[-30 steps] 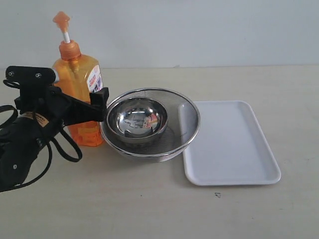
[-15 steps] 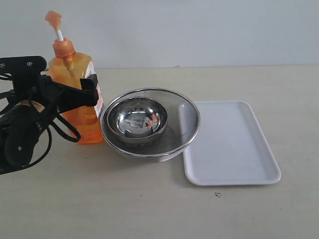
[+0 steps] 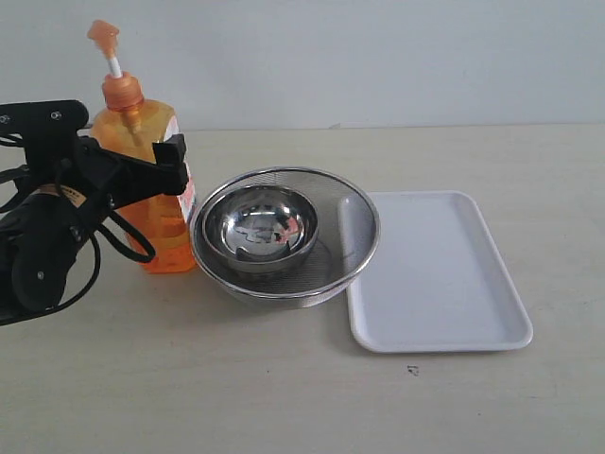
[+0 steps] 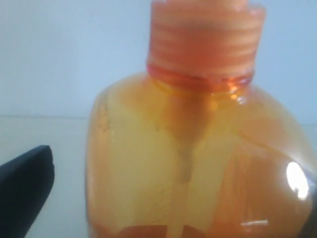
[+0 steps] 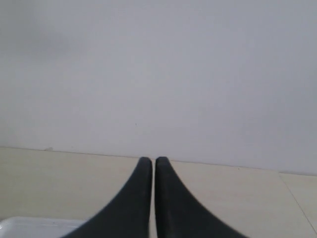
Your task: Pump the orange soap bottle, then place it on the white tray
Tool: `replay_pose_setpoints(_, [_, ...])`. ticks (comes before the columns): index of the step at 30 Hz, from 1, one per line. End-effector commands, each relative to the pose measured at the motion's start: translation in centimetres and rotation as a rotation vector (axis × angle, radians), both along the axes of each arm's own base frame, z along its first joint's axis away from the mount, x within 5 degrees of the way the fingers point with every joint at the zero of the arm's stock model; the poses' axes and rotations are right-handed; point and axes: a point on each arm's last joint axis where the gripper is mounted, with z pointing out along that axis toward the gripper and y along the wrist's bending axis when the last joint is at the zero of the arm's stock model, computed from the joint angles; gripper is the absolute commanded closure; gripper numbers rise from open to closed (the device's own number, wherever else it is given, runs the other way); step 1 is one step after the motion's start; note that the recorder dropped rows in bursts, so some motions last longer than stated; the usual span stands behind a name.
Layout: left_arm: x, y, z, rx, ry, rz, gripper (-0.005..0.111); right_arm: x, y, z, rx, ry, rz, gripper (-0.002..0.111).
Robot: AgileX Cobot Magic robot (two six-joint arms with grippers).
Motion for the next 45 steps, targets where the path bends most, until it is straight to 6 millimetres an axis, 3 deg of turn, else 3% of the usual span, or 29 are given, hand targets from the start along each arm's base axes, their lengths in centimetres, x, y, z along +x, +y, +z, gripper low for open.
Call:
replay_pose_setpoints(1, [0.3,0.0,0.4,-0.012,-0.024,0.002,0.013,0.1,-0.1,0.4,0.008,-0.019,-0.005,0.109])
replay_pose_setpoints(6, [0.3,-0.2,0.0,-0.016,0.023,-0.016,0.038,0.1,-0.1,0.4,0.008,-0.019,-0.005,0.109])
replay_pose_setpoints(14, [0.3,-0.2,-0.1,-0.014,0.03,-0.017,0.101,0.1,-0.1,0.4,0.012,-0.019,-0.005,0.109])
replay_pose_setpoints(34, [0.3,-0.3,-0.4,0.019,0.054,-0.027,0.102,0.1,-0.1,0.7,0.074,-0.058,-0.009,0.109])
replay_pose_setpoints(45, [-0.2,-0.3,-0.7,0.271,0.127,-0.06,0.102,1.0,0.6,0.7,0.111,0.027,0.013,0.109])
